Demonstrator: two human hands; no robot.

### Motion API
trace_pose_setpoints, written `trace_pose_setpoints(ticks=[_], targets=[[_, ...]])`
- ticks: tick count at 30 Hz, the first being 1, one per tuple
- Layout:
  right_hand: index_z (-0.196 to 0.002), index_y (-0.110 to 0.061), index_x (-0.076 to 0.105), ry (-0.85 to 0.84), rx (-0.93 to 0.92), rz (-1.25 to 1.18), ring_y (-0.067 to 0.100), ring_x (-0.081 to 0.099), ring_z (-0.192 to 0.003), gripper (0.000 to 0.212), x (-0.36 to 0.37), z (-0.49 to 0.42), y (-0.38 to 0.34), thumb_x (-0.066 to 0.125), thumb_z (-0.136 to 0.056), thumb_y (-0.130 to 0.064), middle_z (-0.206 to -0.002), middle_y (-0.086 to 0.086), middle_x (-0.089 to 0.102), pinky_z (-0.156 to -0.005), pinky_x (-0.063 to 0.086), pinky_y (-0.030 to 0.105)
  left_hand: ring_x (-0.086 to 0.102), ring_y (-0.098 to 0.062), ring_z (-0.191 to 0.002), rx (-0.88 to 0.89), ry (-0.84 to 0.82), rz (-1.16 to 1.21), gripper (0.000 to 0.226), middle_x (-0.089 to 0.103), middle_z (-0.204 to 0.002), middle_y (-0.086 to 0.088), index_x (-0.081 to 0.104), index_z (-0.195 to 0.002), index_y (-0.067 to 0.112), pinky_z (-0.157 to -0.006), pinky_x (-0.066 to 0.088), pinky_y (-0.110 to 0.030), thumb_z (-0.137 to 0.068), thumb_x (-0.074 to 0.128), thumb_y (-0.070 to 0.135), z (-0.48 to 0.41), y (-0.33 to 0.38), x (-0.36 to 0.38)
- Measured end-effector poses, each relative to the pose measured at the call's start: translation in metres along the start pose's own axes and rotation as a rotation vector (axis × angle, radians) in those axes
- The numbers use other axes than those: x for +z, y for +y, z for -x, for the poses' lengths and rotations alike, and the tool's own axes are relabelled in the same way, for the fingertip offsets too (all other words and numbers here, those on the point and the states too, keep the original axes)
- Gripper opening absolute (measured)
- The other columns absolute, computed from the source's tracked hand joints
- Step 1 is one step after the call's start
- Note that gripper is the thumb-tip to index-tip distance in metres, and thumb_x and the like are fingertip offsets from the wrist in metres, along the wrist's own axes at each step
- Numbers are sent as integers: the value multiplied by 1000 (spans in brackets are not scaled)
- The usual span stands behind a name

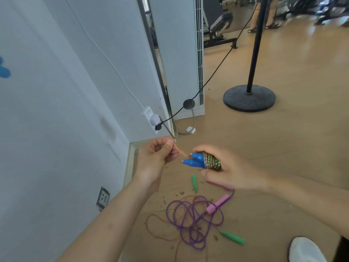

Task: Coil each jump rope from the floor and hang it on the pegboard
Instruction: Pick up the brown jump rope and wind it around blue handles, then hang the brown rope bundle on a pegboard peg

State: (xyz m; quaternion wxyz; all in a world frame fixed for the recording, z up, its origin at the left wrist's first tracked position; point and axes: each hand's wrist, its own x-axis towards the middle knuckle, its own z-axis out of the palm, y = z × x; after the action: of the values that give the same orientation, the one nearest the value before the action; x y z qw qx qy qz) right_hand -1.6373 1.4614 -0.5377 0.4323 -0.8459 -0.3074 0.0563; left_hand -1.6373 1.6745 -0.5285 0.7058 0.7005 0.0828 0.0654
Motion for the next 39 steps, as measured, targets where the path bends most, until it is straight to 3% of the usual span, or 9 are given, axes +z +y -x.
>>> trace_pose_setpoints(ticks=[3, 6, 10, 13, 15, 25, 31, 35, 39], targets=[[-119, -51, 50, 77, -70, -82, 14, 62, -93, 38, 3, 2, 3, 65, -87, -37, -105, -13, 61, -84, 52, 44, 61, -12, -69, -35, 18, 59, 16, 63, -74, -7, 66, -99, -5, -70, 56, -20, -99, 56, 7, -4, 2, -2], [-117, -48, 50, 122, -106, -52, 19, 61, -90, 35, 4, 2, 9, 67, -89, -34, -104, -10, 61, -81, 51, 49, 62, -11, -72, -27, -54, 115, 14, 65, -77, -5, 64, -102, -4, -71, 55, -20, -99, 56, 8, -2, 5, -3], [-122, -51, 46, 84, 15, -19, 1, 56, -116, 47, 2, 2, 15, 72, -86, -36, -124, -24, 57, -101, 47, 37, 65, -11, -78, 26, -164, 79, 15, 69, -88, -7, 62, -107, -2, -73, 54, -21, -98, 56, 8, 3, 9, -1], [-137, -41, 41, 36, 59, -69, -7, 42, -131, 66, 2, -2, 15, 73, -83, -19, -137, -27, 49, -111, 37, 33, 66, -12, -76, 66, -178, 15, 15, 71, -84, -7, 63, -105, -5, -73, 55, -21, -96, 60, 6, 4, 12, 0], [-137, -38, 43, 39, 79, -114, -8, 45, -127, 69, 2, -4, 14, 68, -78, -12, -135, -27, 51, -109, 38, 33, 66, -12, -73, 75, -155, -23, 12, 72, -81, -8, 66, -102, -4, -71, 55, -21, -94, 62, 4, 6, 13, 1], [-103, -38, 67, 265, 22, -244, 4, 63, -95, 36, 13, -22, -1, 76, -70, -49, -100, -16, 69, -81, 47, 25, 65, -8, -66, 229, -178, -153, 8, 72, -71, -2, 73, -91, 2, -66, 52, -19, -84, 75, 3, 10, 19, 6], [-84, -25, 74, 264, -36, -283, 1, 63, -80, 9, 13, -41, -7, 76, -84, -17, -82, -10, 74, -76, 42, 13, 67, -8, -68, 247, -155, -133, 8, 74, -78, -8, 72, -94, 0, -65, 52, -18, -86, 72, 2, 12, 28, 8], [-89, -15, 76, 252, -7, -420, 29, 70, -90, 4, 7, -56, -11, 75, -85, -15, -88, 4, 76, -87, 56, 44, 64, -7, -69, 204, -120, -165, 12, 71, -76, 3, 73, -101, 5, -69, 54, -20, -90, 68, 6, 16, 39, -4], [-89, -15, 77, 209, -18, -482, 18, 70, -85, 5, 1, -69, -26, 75, -86, -12, -88, 4, 76, -84, 57, 36, 61, -7, -74, 184, -141, -307, 16, 69, -79, 3, 75, -105, 7, -74, 52, -19, -89, 70, 5, 22, 58, -22]])
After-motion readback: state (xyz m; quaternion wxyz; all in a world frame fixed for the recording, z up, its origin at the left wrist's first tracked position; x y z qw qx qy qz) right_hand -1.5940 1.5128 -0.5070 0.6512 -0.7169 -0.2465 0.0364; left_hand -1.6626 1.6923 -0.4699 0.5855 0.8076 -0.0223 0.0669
